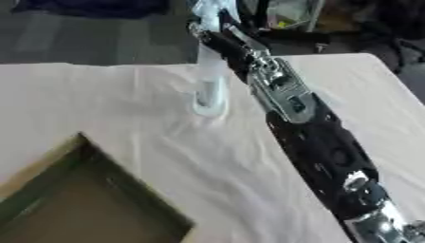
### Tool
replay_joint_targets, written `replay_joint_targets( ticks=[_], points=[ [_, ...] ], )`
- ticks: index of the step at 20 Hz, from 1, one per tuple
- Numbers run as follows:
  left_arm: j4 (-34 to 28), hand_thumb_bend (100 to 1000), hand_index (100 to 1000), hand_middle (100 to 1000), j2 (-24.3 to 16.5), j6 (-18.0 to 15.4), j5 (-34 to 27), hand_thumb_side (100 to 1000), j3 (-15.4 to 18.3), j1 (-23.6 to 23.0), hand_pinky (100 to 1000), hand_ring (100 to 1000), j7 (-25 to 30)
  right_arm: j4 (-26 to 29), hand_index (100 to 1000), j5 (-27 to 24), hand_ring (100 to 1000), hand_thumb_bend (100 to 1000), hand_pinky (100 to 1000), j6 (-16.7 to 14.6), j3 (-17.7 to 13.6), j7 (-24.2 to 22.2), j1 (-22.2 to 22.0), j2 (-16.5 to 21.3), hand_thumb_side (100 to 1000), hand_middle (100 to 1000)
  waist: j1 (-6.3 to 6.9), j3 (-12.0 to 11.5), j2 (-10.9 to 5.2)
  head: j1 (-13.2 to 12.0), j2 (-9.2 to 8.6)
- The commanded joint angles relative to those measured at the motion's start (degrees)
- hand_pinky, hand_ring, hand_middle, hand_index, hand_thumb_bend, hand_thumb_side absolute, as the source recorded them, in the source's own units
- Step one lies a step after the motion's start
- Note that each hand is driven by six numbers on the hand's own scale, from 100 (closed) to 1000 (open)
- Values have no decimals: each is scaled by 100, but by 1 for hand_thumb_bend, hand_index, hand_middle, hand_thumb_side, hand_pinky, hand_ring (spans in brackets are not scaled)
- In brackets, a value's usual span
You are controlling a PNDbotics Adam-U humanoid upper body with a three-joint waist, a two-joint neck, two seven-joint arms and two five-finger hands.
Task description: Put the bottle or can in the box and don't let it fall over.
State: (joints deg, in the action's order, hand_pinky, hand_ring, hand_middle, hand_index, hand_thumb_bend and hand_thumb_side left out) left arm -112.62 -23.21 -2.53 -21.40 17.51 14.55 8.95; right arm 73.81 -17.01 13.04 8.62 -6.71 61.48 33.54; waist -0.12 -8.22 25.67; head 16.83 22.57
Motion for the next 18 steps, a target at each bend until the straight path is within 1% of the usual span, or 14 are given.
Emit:
replay_joint_targets(
  ticks=[1,5,7,9,10,13,18],
  points=[
    [-59,100,724,989,-181,-25,26,761,28,32,990,1000,7,54,1000,-63,1000,100,1000,-8,-15,-54,128,167,571,1000,19,-5,-119,-4,-74],
    [-59,100,724,989,-183,-27,25,761,27,36,990,1000,12,47,1000,-153,1000,100,1000,7,-13,-116,119,156,576,1000,17,-4,-116,-1,-92],
    [-58,100,724,989,-180,-24,27,761,27,38,991,1000,18,10,1000,-259,1000,100,1000,54,2,-190,93,130,624,1000,15,-3,-111,-7,-94],
    [-59,100,724,989,-175,-24,30,760,29,34,991,1000,23,-20,1000,-403,1000,100,1000,110,22,-300,69,108,603,1000,16,-5,-108,-14,-88],
    [-59,100,724,989,-175,-25,32,759,32,30,991,1000,24,-25,1000,-472,1000,100,1000,122,35,-379,55,103,565,1000,16,-7,-107,-17,-86],
    [-58,100,724,989,-171,-30,34,757,36,22,991,1000,25,-47,1000,-584,1000,100,1000,145,52,-635,19,99,545,1000,19,-8,-108,-33,-79],
    [-58,100,724,989,-160,-28,35,756,40,18,991,1000,35,-99,1000,-570,1000,100,1000,111,33,-928,-30,77,525,1000,24,5,-107,-60,-69]
  ],
)
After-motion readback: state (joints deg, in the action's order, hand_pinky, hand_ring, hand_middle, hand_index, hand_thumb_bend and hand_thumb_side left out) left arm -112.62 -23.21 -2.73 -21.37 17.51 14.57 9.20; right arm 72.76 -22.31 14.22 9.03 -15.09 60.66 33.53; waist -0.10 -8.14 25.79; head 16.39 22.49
